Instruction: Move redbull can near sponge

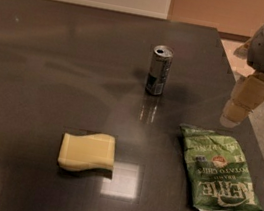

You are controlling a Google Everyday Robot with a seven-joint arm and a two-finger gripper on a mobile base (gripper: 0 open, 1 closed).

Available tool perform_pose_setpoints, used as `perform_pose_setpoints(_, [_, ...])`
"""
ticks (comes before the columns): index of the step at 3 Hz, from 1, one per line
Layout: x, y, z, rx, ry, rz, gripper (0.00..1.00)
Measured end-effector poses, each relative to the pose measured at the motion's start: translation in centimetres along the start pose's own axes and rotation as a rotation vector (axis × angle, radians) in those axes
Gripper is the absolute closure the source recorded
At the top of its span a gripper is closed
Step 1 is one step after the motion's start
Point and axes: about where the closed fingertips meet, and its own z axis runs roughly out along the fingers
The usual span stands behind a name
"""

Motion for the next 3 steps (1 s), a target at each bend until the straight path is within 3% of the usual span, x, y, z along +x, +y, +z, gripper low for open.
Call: perform_pose_setpoints(3, [-2.5, -5.2, 5.0, 0.018, -0.047, 0.050, 0.00])
